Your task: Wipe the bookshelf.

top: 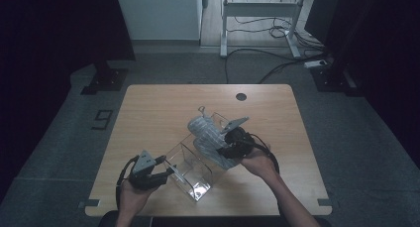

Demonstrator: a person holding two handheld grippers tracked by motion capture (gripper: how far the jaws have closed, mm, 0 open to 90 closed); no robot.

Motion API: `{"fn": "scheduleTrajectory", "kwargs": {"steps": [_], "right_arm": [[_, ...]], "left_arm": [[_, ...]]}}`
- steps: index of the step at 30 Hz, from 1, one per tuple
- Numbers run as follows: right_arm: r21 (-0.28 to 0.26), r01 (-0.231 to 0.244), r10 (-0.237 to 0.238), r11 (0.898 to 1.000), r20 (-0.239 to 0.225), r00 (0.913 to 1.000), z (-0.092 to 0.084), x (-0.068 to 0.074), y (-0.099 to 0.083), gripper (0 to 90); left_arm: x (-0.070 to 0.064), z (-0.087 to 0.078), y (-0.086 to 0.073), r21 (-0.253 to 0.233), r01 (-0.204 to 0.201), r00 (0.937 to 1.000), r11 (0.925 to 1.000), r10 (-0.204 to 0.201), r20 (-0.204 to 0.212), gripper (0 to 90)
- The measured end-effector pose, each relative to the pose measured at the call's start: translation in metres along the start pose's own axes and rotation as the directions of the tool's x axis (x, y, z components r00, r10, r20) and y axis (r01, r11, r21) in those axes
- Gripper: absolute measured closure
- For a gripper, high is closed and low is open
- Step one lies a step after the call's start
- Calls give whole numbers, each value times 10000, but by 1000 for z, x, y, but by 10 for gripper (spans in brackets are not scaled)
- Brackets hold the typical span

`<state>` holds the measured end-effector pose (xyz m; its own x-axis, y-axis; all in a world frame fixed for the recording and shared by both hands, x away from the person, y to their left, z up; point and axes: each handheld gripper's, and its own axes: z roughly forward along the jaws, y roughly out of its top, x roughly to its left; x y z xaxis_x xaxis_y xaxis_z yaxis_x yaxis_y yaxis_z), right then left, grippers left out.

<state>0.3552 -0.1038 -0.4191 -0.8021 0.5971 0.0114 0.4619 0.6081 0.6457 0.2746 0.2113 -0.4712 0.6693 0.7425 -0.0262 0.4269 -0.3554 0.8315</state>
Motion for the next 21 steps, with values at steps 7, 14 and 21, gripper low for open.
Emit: {"fn": "scheduleTrajectory", "kwargs": {"steps": [7,14,21], "right_arm": [[112,-76,75,9999,37,10000,-6,1,-17,593],[142,-317,317,9994,4,9995,0,-1,-35,592],[328,-433,431,9985,71,9990,10,-4,-44,592]], "left_arm": [[0,0,0,16,-8,10000,10000,8,-19,448],[0,0,0,13,7,10000,10000,-7,-11,448],[-1,1,1,-7,43,10000,10000,-43,-48,447]]}}
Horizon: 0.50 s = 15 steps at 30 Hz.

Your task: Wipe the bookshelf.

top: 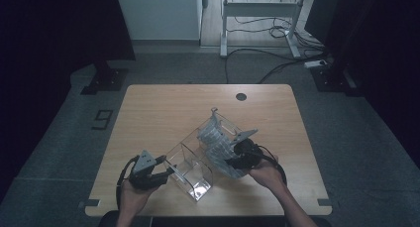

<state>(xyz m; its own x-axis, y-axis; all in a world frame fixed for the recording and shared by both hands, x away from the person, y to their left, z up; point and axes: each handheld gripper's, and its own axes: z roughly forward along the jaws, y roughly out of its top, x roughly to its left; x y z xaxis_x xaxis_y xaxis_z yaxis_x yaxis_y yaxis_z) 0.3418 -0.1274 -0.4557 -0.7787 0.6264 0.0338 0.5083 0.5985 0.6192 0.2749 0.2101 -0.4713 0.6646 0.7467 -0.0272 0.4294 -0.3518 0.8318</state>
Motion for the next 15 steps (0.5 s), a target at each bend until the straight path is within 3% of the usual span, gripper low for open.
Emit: {"fn": "scheduleTrajectory", "kwargs": {"steps": [10,15], "right_arm": [[295,-205,201,9994,114,9997,20,-6,-8,593],[720,-184,157,9972,378,9992,37,-9,-14,590]], "left_arm": [[-1,3,2,-31,123,9998,9999,-124,-167,447],[0,6,3,-45,176,9995,9998,-177,-256,446]]}}
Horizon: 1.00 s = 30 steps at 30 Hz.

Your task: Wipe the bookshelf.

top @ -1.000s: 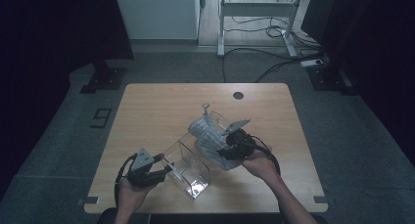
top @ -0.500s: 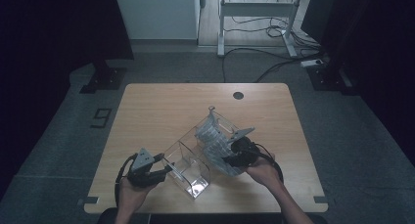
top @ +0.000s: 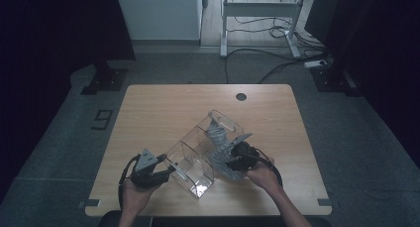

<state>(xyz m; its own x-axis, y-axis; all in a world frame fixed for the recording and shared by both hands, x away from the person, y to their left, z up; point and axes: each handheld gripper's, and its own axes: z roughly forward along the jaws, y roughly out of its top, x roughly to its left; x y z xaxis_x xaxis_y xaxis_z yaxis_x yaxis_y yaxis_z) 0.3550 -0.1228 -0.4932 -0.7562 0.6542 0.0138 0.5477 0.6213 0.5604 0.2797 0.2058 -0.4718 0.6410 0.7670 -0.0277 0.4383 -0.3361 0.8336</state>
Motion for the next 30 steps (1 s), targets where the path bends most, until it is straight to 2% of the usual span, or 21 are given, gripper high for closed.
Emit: {"fn": "scheduleTrajectory", "kwargs": {"steps": [3,7,11,15,21,27,30], "right_arm": [[-40,-224,223,9997,-118,9997,6,-3,-3,590],[158,-264,265,9995,-85,9996,15,-6,-7,588],[420,-195,194,9989,38,9998,25,-6,-13,585],[485,-127,122,9987,110,9999,24,-5,-14,584],[406,-211,211,9990,-13,9998,15,-4,-15,589],[-197,-265,260,9995,-248,9994,-8,-5,-15,592],[-402,-102,94,9991,-209,9997,-21,-4,-10,593]], "left_arm": [[1,1,1,-26,23,10000,10000,-23,-4,446],[2,3,1,-39,36,10000,10000,-36,14,445],[2,3,1,-87,32,10000,10000,-32,62,445],[3,3,0,-125,23,9999,9999,-22,118,443],[5,1,-1,-222,-54,9996,9997,60,267,414],[5,-4,-3,-315,-173,9996,9994,180,217,432],[4,-4,-3,-334,-141,9997,9993,148,198,448]]}}
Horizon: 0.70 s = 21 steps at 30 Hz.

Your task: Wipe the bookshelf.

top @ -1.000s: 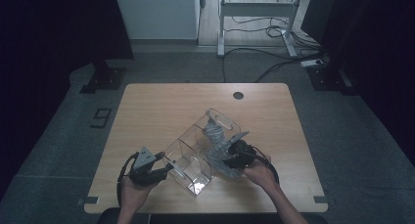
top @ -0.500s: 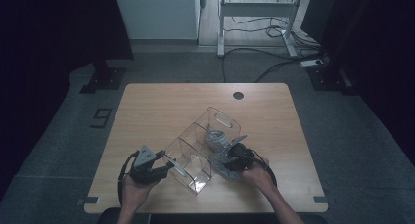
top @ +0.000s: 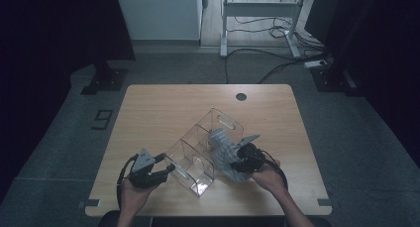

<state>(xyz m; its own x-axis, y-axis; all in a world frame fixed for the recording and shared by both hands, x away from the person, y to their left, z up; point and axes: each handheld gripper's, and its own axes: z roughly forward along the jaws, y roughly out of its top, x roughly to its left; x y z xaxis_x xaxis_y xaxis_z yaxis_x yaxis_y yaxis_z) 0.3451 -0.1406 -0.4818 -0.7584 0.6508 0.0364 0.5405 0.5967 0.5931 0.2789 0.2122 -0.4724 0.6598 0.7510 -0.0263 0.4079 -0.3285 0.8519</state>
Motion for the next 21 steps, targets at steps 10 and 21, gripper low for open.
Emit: {"fn": "scheduleTrajectory", "kwargs": {"steps": [10,21], "right_arm": [[-630,163,-170,9979,-102,9998,-37,2,27,599],[-920,403,-404,9949,9,9992,-66,0,61,600]], "left_arm": [[2,0,-1,-52,124,9999,9999,-123,106,457],[3,1,0,17,212,9995,9998,-213,227,456]]}}
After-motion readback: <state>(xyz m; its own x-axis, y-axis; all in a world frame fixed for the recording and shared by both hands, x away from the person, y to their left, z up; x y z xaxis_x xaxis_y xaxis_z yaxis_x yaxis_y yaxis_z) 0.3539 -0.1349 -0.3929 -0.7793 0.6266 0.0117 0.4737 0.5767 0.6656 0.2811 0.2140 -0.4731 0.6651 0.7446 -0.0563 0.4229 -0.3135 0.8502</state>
